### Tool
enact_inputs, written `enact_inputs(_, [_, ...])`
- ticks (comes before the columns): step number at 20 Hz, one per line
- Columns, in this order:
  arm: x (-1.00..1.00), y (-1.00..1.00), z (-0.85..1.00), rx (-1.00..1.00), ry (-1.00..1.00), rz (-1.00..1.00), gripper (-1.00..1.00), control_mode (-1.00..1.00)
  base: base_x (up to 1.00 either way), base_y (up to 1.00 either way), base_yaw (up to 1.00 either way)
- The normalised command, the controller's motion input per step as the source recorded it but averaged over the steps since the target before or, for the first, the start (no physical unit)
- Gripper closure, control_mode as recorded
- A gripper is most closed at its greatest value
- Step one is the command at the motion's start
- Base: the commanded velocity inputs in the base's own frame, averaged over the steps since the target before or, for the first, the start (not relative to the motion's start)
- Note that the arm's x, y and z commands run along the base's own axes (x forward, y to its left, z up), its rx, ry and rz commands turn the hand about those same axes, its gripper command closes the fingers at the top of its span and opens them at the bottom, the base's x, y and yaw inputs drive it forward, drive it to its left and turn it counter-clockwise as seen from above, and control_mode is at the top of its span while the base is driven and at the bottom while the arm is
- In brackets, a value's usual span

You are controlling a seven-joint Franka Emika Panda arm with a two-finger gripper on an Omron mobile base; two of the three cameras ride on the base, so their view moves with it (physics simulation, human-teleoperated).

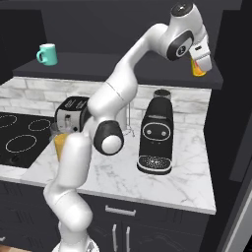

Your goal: There is a tray on the dining counter. Grab the cup, mug, and pitcher and place them on the tray. The pitcher may be placed next to the tray if it cannot fit the tray.

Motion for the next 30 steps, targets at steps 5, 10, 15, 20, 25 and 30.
enact_inputs(5, [-0.52, 0.08, -0.07, 0.0, -0.02, 0.0, 1.0, -1.0, 0.0, 0.0, 0.0])
enact_inputs(10, [-0.86, 0.19, 0.0, 0.0, -0.03, 0.0, 1.0, -1.0, 0.0, 0.0, 0.0])
enact_inputs(15, [-1.0, 0.42, 0.0, 0.0, 0.0, 0.0, 1.0, -1.0, 0.0, 0.0, 0.0])
enact_inputs(20, [-1.0, 0.58, -0.08, -0.01, 0.0, 0.01, 1.0, -1.0, 0.0, 0.0, 0.0])
enact_inputs(25, [-1.0, 0.83, -0.17, -0.06, 0.0, 0.07, 1.0, -1.0, 0.0, 0.0, 0.0])
enact_inputs(30, [-1.0, 0.8, -0.24, -0.1, 0.0, 0.1, 1.0, -1.0, 0.0, 0.0, 0.0])
